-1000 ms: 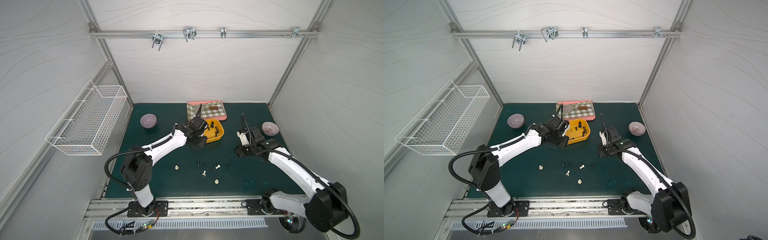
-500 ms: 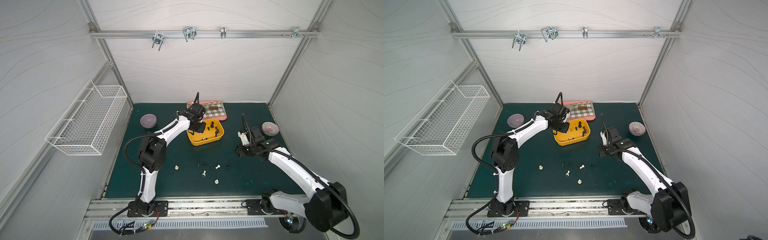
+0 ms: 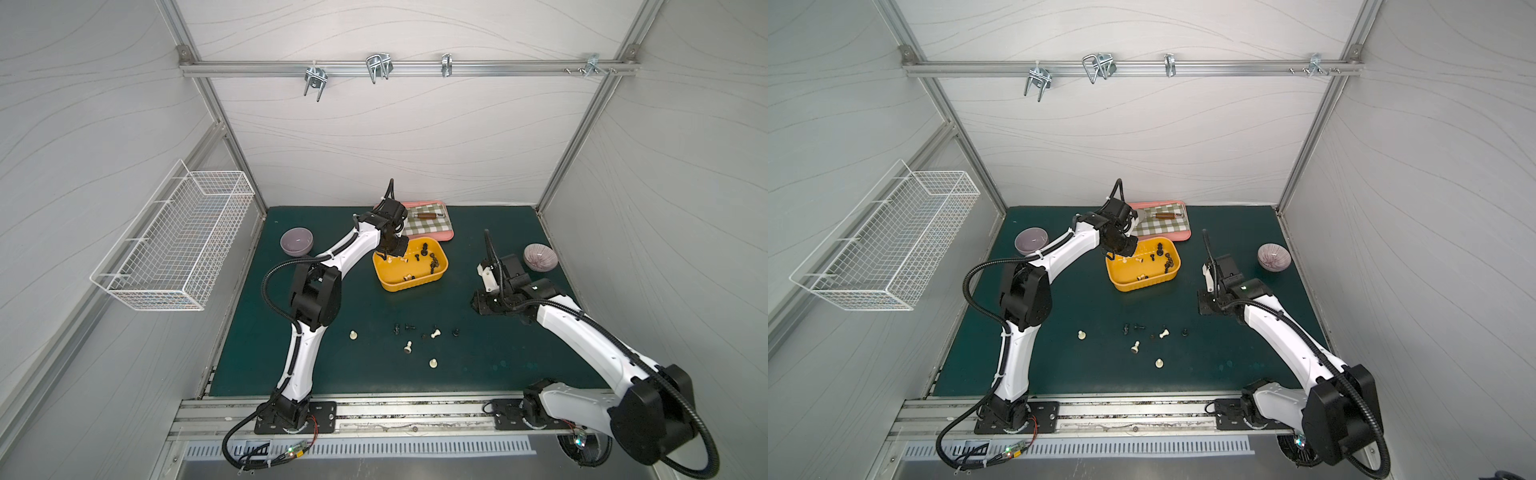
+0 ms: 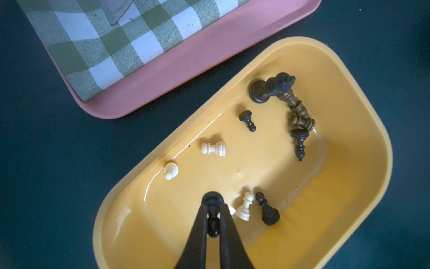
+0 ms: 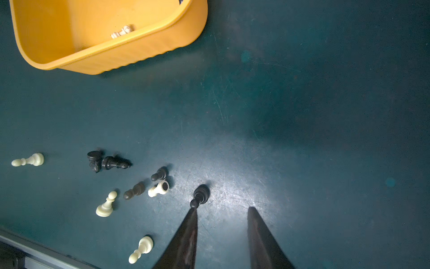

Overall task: Put the chess pieces into the storage box
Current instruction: Place the chess piece in the storage box.

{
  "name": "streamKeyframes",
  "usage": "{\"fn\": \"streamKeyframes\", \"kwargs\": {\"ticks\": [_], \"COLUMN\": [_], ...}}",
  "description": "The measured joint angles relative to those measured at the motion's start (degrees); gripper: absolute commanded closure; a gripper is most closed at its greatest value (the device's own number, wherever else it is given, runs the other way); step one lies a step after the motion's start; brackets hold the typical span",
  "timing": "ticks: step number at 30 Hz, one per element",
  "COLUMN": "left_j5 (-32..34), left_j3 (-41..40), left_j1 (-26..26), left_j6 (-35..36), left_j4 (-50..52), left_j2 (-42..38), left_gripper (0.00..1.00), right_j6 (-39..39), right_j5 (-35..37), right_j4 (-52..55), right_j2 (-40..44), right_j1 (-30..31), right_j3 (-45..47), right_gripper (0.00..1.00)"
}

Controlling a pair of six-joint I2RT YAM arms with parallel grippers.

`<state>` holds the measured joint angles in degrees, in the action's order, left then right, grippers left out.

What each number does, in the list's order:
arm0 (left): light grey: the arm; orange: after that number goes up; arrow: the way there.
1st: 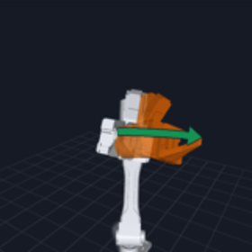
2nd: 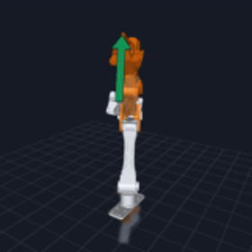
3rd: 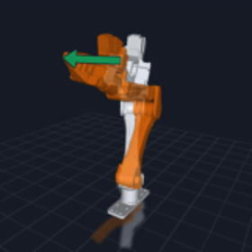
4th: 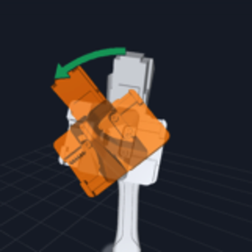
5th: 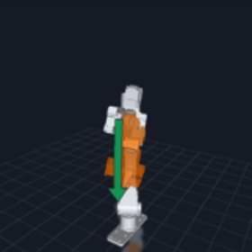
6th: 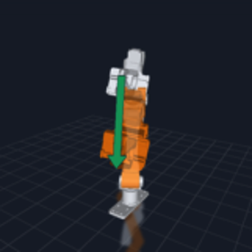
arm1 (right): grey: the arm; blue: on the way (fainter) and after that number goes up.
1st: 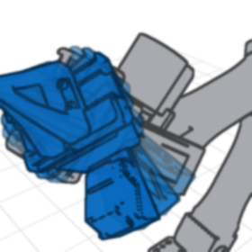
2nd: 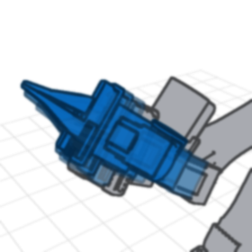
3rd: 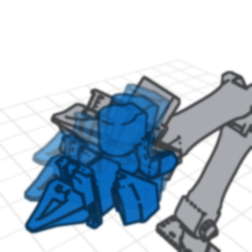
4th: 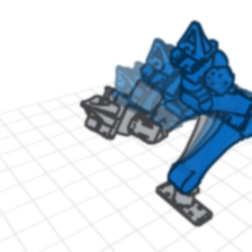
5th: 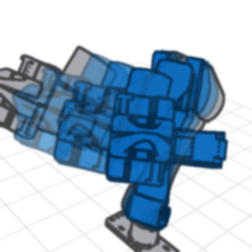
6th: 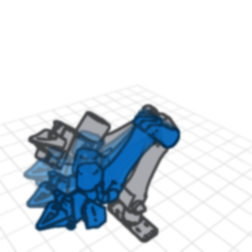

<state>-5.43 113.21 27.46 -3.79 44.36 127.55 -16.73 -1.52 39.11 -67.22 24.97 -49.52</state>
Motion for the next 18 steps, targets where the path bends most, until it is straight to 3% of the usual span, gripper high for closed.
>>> {"fn": "streamKeyframes", "kwargs": {"ticks": [18], "left_j5": [-0.63], "left_j3": [7.21], "left_j1": [-1.55], "left_j6": [0.83], "left_j4": [2.82], "left_j2": [7.3], "left_gripper": [0.85], "right_j6": [-0.02], "right_j5": [0.0], "right_j4": [0.46], "right_j2": [0.13], "right_j1": [0.0], "right_j3": [0.0], "right_gripper": [0.62]}}
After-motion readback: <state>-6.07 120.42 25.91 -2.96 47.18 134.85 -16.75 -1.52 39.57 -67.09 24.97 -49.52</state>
